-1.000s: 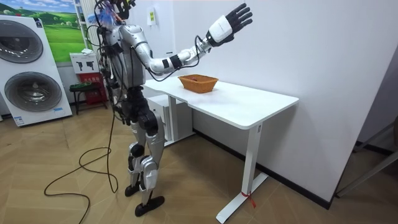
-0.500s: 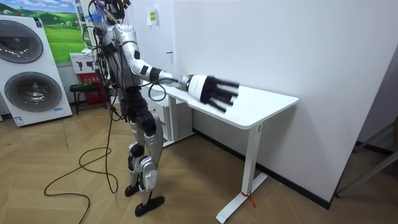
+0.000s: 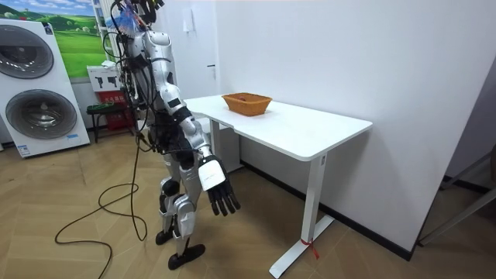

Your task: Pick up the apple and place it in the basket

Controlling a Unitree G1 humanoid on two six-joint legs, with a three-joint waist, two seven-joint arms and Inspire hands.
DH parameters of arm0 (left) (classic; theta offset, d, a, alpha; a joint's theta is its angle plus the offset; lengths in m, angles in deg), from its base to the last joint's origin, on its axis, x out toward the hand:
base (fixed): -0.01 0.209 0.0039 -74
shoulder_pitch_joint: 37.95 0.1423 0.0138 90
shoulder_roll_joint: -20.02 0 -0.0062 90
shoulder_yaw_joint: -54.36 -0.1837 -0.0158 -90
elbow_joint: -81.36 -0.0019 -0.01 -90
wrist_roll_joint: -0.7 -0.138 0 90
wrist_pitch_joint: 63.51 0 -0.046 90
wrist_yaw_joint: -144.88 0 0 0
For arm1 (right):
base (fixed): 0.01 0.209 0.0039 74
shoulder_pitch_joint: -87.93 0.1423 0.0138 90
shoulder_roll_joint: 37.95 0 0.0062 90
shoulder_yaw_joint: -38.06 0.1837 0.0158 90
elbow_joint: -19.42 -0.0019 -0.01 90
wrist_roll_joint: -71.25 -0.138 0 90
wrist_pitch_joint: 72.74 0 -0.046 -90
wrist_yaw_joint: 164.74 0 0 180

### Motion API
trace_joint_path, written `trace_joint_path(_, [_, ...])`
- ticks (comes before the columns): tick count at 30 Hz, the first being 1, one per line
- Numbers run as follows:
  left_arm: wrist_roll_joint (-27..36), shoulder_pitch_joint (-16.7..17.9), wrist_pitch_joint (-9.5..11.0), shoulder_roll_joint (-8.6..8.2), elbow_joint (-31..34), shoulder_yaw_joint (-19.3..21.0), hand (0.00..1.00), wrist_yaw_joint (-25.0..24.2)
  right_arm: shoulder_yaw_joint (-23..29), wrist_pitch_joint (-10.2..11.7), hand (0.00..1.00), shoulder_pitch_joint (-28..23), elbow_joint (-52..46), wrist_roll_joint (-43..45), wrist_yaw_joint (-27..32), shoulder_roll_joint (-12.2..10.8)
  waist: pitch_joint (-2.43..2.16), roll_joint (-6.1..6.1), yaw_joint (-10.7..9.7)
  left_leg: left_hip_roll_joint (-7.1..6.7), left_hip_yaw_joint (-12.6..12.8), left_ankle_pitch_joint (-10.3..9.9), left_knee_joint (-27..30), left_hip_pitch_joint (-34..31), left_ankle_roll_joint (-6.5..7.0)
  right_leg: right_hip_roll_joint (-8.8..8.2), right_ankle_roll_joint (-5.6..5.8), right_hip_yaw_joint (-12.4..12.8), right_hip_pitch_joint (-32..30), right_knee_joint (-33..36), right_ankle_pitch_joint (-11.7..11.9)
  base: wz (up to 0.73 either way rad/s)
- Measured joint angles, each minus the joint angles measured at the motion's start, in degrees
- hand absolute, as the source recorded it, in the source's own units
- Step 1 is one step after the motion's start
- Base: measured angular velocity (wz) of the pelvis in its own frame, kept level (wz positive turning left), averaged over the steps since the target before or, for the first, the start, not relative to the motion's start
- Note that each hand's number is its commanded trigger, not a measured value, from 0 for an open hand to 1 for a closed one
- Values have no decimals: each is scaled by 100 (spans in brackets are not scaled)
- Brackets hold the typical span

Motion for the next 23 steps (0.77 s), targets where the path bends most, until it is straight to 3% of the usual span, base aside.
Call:
trace_joint_path(5, [-54,-4,-25,-64,-140,-117,0,127,-577,-12,0,57,415,82,-416,-266,-12,74,26,-8,-70,-1,-14,-9,-1,-9,0,-114,-6,-28,-2,7])
trace_joint_path(9, [-108,27,-87,-250,-151,-124,0,200,-785,-49,0,35,631,89,-743,-519,-8,163,-3,-26,-179,-1,-16,0,-1,-18,0,-170,73,-96,-1,10])
trace_joint_path(15, [-227,37,-161,-345,-234,-115,0,191,-1068,-87,0,-146,851,135,-1340,-566,-9,270,11,-30,-164,-1,-2,21,-1,-28,-1,-162,97,-96,-3,1])
trace_joint_path(23, [-215,27,-243,-413,-379,-139,0,-55,-1232,-286,0,-233,1088,265,-1818,-570,-1,273,-8,-44,-153,-7,4,133,10,-56,9,-161,172,-71,-41,0])
